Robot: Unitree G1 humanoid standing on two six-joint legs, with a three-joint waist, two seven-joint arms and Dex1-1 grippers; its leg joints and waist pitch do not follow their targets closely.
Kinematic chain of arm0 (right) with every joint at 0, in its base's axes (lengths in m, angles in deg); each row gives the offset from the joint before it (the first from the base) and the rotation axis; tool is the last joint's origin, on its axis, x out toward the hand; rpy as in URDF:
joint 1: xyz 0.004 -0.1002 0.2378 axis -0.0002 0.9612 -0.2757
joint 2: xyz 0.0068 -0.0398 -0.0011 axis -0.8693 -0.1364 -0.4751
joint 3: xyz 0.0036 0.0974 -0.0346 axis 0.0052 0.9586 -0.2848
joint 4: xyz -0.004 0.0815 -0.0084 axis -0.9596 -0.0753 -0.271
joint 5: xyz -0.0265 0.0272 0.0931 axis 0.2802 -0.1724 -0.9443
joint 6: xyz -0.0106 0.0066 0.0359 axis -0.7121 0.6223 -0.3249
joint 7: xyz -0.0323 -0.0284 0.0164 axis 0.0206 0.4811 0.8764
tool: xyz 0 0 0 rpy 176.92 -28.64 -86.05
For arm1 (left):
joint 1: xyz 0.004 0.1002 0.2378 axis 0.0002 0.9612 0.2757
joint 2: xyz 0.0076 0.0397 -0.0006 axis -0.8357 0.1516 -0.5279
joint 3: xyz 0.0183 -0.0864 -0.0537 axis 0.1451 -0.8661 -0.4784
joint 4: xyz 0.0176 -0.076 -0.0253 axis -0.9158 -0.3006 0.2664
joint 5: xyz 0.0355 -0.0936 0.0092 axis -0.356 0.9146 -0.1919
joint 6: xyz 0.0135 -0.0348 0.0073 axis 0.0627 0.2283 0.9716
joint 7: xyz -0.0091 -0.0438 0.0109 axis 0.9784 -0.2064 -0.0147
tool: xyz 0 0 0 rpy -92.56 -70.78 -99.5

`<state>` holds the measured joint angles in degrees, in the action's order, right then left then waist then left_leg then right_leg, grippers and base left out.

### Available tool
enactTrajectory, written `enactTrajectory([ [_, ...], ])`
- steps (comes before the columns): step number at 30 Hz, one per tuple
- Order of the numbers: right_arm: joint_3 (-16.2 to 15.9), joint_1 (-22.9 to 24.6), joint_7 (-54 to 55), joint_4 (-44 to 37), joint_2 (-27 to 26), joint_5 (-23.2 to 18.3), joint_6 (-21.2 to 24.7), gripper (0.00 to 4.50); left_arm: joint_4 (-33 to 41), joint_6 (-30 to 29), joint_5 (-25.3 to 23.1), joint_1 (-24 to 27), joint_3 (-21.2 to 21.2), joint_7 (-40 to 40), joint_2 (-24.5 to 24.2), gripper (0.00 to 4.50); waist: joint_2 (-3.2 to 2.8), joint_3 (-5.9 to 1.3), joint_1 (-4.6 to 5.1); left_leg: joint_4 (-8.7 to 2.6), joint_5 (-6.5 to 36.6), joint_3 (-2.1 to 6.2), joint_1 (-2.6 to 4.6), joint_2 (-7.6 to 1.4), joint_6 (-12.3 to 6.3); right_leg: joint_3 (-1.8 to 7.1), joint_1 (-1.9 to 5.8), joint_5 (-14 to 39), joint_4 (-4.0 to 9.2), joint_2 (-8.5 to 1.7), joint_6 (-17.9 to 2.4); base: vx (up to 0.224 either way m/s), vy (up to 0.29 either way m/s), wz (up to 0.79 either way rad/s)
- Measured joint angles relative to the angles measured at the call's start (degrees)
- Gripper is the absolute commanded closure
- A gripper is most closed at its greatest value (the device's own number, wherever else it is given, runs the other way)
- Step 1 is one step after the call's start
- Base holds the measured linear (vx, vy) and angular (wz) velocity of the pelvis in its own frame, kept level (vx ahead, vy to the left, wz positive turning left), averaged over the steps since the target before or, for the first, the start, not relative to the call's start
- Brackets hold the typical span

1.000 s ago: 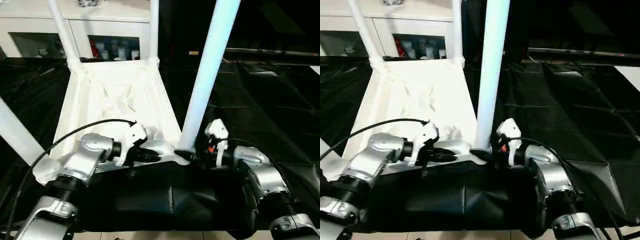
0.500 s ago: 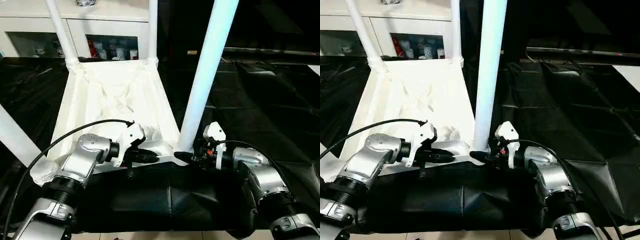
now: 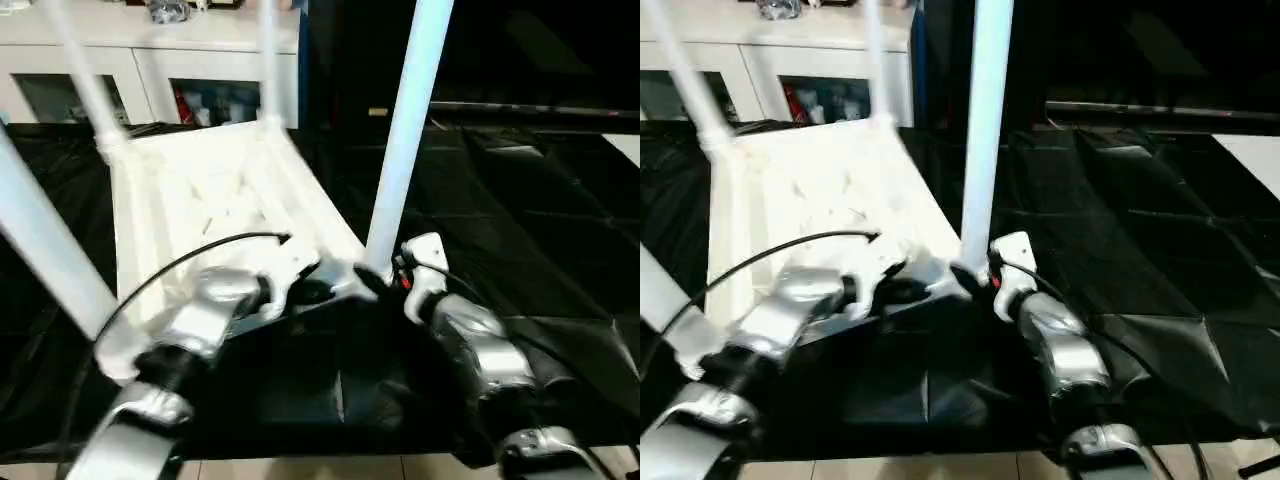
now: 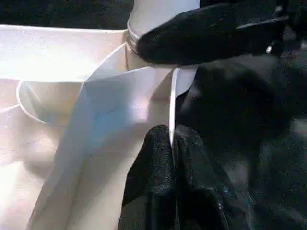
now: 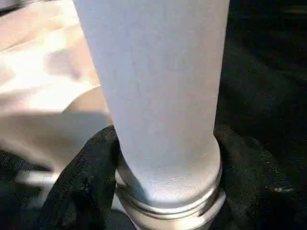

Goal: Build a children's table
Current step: Rotate leg to tighten

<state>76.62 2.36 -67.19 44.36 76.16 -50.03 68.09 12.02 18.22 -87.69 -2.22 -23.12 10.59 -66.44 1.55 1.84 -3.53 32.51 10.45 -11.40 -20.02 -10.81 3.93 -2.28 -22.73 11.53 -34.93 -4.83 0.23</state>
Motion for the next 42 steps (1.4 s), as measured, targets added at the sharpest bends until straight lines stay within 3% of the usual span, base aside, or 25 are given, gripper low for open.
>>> enactTrajectory([
  [6,0.74,-0.64,5.86,0.75,-1.83,1.47,-1.65,1.83,-1.25,0.22,-1.15,-1.0,0.46,2.86,2.06,4.5,-0.05,-0.06,-0.28,-0.02,0.01,-0.01,-0.1,0.11,-0.03,-0.05,0.01,0.03,0.02,-0.14,0.11,0.0,0.0,0.0],
  [8,0.92,-0.51,5.09,0.64,-1.68,1.31,-1.86,1.28,-1.21,0.26,-1.14,-1.0,0.42,2.49,2.01,4.5,-0.06,-0.06,-0.36,-0.07,0.01,-0.01,-0.14,0.1,-0.03,-0.09,0.0,0.03,0.01,-0.14,0.11,0.0,0.0,0.0],
  [12,0.88,0.5,-1.13,-0.06,0.14,0.31,-2.61,0.97,-0.99,0.63,-0.83,-0.98,0.01,0.03,1.08,4.5,-0.04,-0.04,-0.46,-0.18,0.01,0.0,-0.19,0.06,-0.03,-0.16,-0.09,0.04,0.01,-0.13,0.11,0.0,0.0,0.0],
  [17,-2.3,3.09,-14.77,-4.38,5.35,-1.77,-1.18,0.51,1.71,2.68,1.36,1.26,-0.01,-7.32,-3.65,4.5,-0.1,0.04,-0.45,-0.25,0.01,0.0,-0.35,-0.01,-0.03,-0.17,-0.18,-0.03,-0.01,-0.06,-0.01,0.0,0.0,0.0],
  [22,-5.56,4.87,-28.82,-9.13,10.58,-4.38,1.6,0.51,7.2,2.56,4.47,5.08,0.06,-19.19,-9.33,4.5,-0.2,0.07,-1.01,-0.21,0.01,0.0,-0.35,-0.06,-0.03,-0.19,-0.32,-0.03,-0.01,-0.04,-0.03,0.0,0.0,0.0],
  [30,-7.5,4.85,-36.68,-10.17,13.83,-5.09,2.67,0.51,10.15,0.31,6.49,6.6,0.36,-24.1,-11.8,4.5,-0.13,0.16,-1.34,-0.17,0.03,-0.06,-0.41,-0.05,-0.06,-0.18,-0.41,-0.03,0.02,-0.07,-0.08,0.0,0.0,0.0],
  [42,-8.18,4.85,-39.09,-10.18,14.84,-5.0,2.74,1.54,10.67,-0.8,6.74,6.95,-0.08,-24.52,-12.22,4.5,-0.07,0.19,-0.93,-0.14,0.03,-0.07,-0.39,-0.06,-0.06,-0.17,-0.4,-0.02,-0.01,-0.06,-0.08,0.0,0.0,0.0],
])
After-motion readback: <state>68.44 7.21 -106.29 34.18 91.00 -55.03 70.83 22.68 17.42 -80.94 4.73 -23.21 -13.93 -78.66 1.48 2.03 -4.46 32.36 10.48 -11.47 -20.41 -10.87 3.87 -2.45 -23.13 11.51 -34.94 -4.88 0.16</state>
